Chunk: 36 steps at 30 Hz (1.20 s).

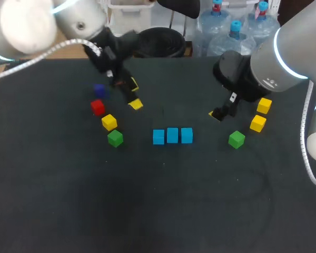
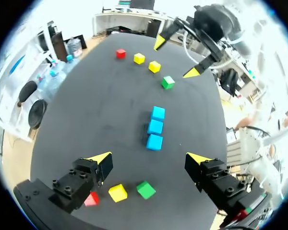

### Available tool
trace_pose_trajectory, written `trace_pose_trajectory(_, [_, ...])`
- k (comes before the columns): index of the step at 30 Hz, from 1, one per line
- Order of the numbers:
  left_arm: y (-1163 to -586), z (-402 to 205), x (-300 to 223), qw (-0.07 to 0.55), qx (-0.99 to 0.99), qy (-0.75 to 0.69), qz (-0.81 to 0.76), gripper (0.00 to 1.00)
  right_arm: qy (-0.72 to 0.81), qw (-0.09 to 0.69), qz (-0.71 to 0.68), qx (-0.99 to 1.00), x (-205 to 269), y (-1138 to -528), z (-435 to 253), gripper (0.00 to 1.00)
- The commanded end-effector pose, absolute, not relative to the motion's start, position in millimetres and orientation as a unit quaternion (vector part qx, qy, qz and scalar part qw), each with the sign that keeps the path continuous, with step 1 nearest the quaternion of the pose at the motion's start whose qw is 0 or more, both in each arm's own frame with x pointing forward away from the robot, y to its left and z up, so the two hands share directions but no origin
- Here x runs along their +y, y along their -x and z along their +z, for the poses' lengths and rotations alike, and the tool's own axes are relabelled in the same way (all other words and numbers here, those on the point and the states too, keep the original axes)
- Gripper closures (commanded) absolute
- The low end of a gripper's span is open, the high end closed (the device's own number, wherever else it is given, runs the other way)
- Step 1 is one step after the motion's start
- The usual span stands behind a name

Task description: Place the blue cubes, place green cubes on the blue cubes, place the yellow cubes on the green cubes, then place the red cubes on the yellow cubes, and place purple cube on the red cubes.

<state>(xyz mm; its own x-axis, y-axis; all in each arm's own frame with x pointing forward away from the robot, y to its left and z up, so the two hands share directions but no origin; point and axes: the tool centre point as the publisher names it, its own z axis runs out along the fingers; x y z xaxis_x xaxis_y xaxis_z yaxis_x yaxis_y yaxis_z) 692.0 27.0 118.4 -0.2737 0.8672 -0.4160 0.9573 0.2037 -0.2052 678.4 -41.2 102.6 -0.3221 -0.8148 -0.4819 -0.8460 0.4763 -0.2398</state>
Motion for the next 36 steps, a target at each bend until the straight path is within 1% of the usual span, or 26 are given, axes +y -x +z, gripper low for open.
trace_pose_trajectory(1, [-680.3,129.8,47.9,0.215,0.784,-0.543,-0.213,0.0,0.508,0.283,0.024,0.813,-41.5,-675.4,102.1,0.0])
trace_pose_trajectory(11, [-690.8,162.5,95.9,0.339,0.821,-0.402,-0.223,0.0,0.508,0.283,0.024,0.813,-41.5,-675.4,102.1,0.0])
trace_pose_trajectory(15, [-691.7,175.1,110.0,0.373,0.818,-0.372,-0.231,0.0,0.508,0.283,0.024,0.813,-41.5,-675.4,102.1,0.0])
trace_pose_trajectory(21, [-685.0,186.4,116.6,0.408,0.811,-0.355,-0.225,0.0,0.508,0.283,0.024,0.813,-41.5,-675.4,102.1,0.0])
trace_pose_trajectory(25, [-676.1,182.0,117.0,0.404,0.811,-0.359,-0.224,0.0,0.508,0.283,0.024,0.813,-41.5,-675.4,102.1,0.0])
trace_pose_trajectory(31, [-668.4,173.4,119.0,0.362,0.817,-0.407,-0.189,0.0,0.508,0.283,0.024,0.813,-41.5,-675.4,102.1,0.0])
trace_pose_trajectory(36, [-671.0,176.3,123.4,0.353,0.819,-0.416,-0.178,0.0,0.508,0.283,0.024,0.813,-41.5,-675.4,102.1,0.0])
